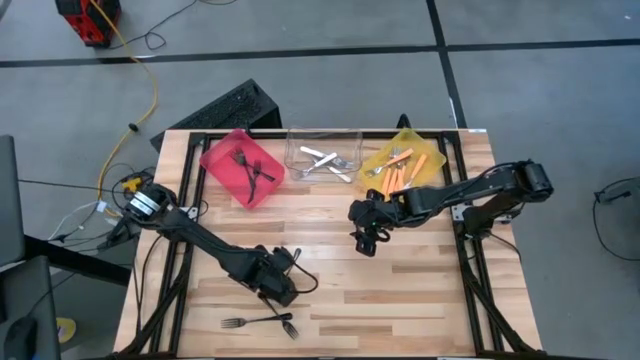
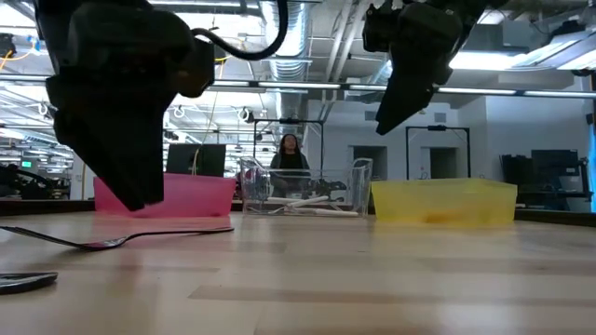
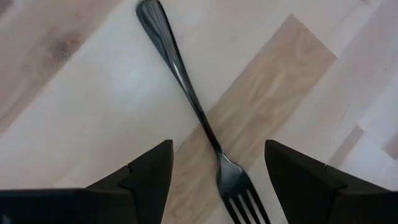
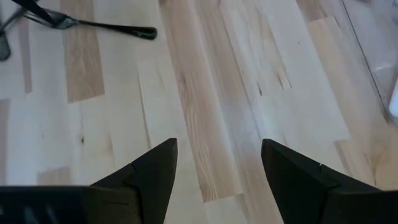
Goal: Sort silverware by color (type)
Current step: Put the black fork into the pink bin
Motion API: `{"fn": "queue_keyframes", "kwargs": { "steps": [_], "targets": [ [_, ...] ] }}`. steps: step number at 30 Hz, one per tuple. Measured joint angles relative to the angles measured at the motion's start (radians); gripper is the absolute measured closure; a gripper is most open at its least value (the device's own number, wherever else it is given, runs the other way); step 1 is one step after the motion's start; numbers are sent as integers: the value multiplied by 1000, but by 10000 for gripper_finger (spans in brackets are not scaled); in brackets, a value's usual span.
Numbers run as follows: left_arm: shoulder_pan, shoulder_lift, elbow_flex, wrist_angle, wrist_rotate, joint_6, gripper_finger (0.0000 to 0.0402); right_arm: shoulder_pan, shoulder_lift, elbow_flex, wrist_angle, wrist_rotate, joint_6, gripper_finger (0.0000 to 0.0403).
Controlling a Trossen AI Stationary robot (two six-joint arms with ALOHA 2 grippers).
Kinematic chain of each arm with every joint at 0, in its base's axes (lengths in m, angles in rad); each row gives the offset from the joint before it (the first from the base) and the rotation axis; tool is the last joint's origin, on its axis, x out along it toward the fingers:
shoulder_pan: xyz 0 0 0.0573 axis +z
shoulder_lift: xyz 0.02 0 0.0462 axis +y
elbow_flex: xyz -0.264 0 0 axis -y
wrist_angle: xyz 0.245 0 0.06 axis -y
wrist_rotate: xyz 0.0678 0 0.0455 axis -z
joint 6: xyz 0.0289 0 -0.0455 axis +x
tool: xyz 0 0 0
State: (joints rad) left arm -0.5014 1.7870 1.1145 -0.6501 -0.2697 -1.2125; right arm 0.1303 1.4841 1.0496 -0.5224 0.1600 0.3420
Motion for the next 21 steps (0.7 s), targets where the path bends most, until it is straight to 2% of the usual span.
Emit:
{"fn": "queue_keyframes", "kwargs": {
  "steps": [7,13,21],
  "targets": [
    [19,-1,-2,12,-17,13,173,15,0,0,0,0,-2,143],
    [53,-1,-64,50,30,34,192,20,0,0,0,0,-3,143],
    [63,-6,-116,133,62,36,193,20,0,0,-2,-1,-2,143]
  ]
}}
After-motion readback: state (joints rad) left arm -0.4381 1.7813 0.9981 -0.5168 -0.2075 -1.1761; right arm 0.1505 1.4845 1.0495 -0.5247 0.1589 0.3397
